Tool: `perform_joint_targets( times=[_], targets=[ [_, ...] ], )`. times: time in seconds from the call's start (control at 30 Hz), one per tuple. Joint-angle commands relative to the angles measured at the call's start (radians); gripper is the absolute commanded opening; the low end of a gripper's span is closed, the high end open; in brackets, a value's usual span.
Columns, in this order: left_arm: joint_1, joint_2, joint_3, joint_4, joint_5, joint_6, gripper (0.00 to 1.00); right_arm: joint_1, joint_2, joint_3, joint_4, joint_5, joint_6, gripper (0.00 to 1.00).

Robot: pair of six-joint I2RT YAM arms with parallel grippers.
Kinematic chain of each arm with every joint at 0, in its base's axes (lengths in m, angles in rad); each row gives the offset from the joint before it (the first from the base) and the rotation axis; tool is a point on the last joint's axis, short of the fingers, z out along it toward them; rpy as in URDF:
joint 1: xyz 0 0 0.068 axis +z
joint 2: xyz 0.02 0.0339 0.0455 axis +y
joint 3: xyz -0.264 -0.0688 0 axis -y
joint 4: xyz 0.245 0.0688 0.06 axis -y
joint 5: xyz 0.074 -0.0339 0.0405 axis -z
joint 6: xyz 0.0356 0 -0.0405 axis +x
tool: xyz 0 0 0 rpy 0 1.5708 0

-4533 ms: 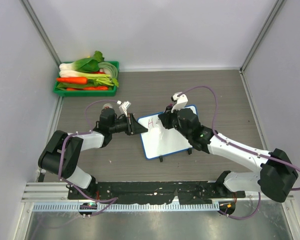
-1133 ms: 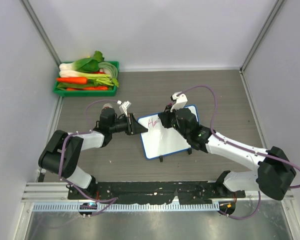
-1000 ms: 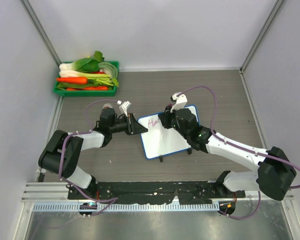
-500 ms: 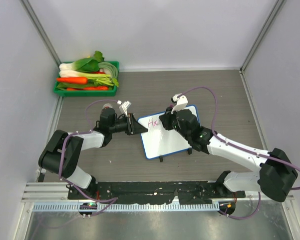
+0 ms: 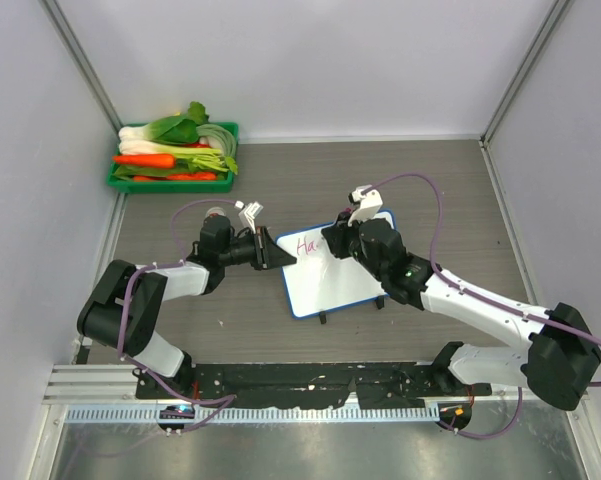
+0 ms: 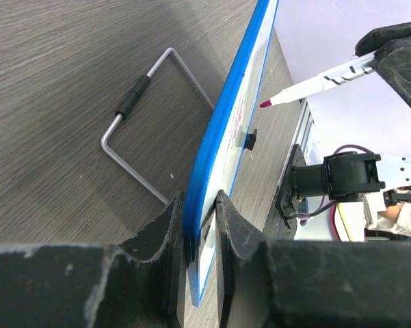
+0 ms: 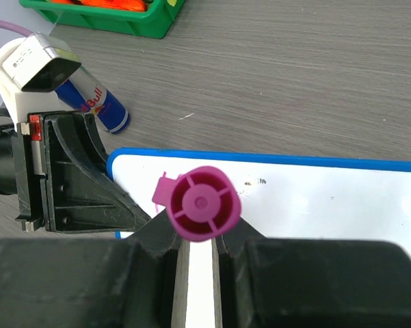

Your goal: Write a sentence on the whiteboard

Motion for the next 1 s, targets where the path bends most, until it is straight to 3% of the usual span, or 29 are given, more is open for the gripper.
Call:
perform_joint_targets(
  times=[0.0,0.2,0.3,0.4,0.5,0.67,0.8,0.97],
  targets=[
    [-0.014,0.031,-0.003,-0.089,-0.065,0.098,0.00,-0.002,0.000,0.060,0.046,0.023,-0.010,0.01],
    [-0.014,0.006,-0.006,-0.112,-0.081,0.115,0.13,-0.004,-0.013,0.051,0.029,0.023,-0.008,0.01],
    [-0.014,-0.011,-0.009,-0.123,-0.090,0.121,0.37,-0.004,-0.037,0.035,0.025,0.015,-0.004,0.01],
    [-0.015,-0.049,-0.019,-0.138,-0.107,0.135,0.47,-0.005,-0.062,0.029,0.002,0.010,-0.002,0.02],
    [-0.014,-0.101,-0.038,-0.142,-0.130,0.142,0.64,-0.013,-0.088,0.017,-0.009,0.003,0.006,0.01],
    [-0.017,-0.228,-0.085,-0.138,-0.208,0.097,0.77,-0.038,-0.143,-0.003,-0.032,-0.048,0.032,0.01],
    [-0.024,-0.438,-0.112,-0.313,-0.358,0.104,0.81,-0.071,-0.184,-0.009,-0.055,-0.130,0.058,0.01],
    [-0.144,-0.742,-0.032,-0.589,-0.600,0.142,0.90,-0.154,-0.226,-0.022,-0.064,-0.349,0.119,0.02]
  ],
)
